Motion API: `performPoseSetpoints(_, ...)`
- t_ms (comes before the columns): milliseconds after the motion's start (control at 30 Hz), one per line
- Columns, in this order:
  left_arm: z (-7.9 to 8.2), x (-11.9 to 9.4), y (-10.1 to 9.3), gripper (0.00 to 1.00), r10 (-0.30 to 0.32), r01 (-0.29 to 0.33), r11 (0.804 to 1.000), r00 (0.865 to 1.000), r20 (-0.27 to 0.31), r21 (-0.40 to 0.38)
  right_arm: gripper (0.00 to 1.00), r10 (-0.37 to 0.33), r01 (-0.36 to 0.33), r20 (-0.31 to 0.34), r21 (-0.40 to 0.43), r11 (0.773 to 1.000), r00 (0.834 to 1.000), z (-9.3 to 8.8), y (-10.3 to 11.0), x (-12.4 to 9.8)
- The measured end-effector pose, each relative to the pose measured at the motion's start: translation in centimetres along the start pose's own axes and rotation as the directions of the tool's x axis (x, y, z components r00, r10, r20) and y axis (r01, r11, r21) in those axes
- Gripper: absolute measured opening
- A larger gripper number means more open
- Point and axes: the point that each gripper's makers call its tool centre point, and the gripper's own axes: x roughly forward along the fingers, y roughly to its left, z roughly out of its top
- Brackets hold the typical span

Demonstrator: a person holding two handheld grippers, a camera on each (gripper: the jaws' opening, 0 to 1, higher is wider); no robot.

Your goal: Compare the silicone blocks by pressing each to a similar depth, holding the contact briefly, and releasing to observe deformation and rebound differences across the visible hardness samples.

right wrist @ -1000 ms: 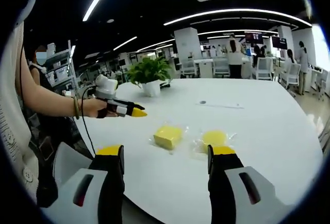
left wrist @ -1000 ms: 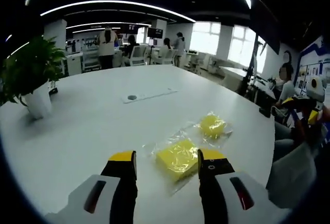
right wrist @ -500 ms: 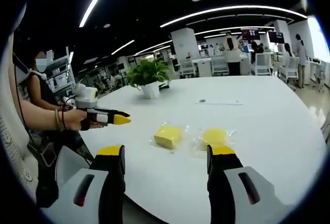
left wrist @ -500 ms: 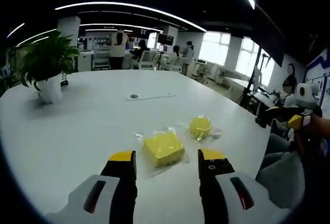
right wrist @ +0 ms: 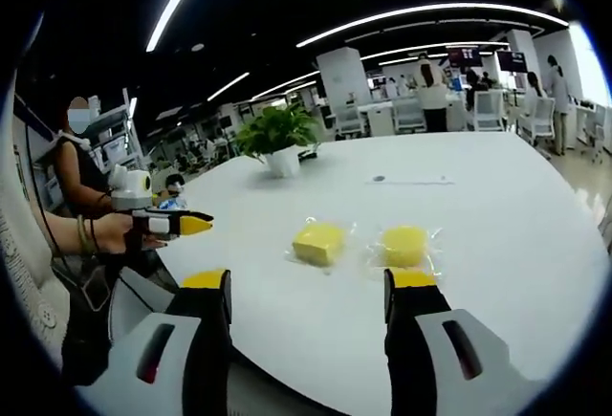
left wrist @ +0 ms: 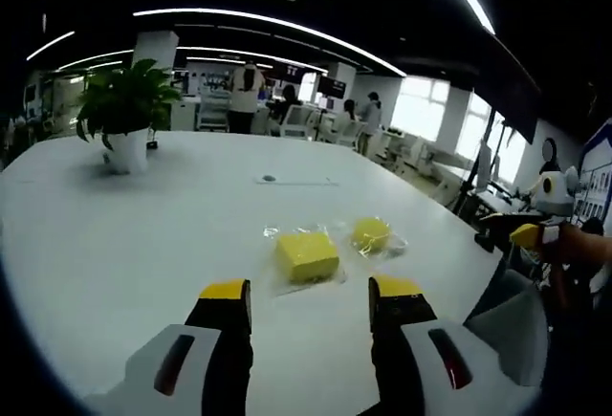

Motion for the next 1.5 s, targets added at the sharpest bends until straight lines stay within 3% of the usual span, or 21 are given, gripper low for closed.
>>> performPoseSetpoints(133,-0.8,-1.5,0.2,0.49,0.026,-0.026,0.998,1.0,0.002,-0.052,0.6,0.0,0.0,-0.008,0.006,1.0,1.0,-0.4,0.1,0.0)
performPoseSetpoints(367,-1.2,-3.6,0.6,0.52,0.063,-0.061,0.995,0.998,0.022,-0.076,0.6,0.004,-0.004,-0.006,0.017,1.0,1.0,-0.9,0.3,-0.1)
performPoseSetpoints(533,-0.7,-4.3,0.7,0.54,0.071,-0.07,0.997,0.997,0.033,-0.033,0.6,0.005,-0.004,-0.004,0.022,1.0,1.0,-1.1,0.5,-0.3)
performPoseSetpoints(733,-0.4,-4.3,0.6,0.55,0.068,-0.068,0.998,0.997,0.034,0.004,0.6,0.007,-0.006,-0.015,0.018,1.0,1.0,-1.4,0.5,-0.4)
performPoseSetpoints(1300,0.0,-3.0,-0.8,0.57,0.028,-0.028,1.0,0.999,0.018,0.01,0.59,-0.006,0.006,-0.017,0.024,1.0,1.0,-1.7,0.0,-0.4)
performPoseSetpoints(1500,0.6,-2.3,-1.2,0.58,0.008,-0.007,1.0,1.0,0.02,-0.026,0.59,0.0,0.001,-0.012,0.027,1.0,1.0,-1.7,0.0,-0.2)
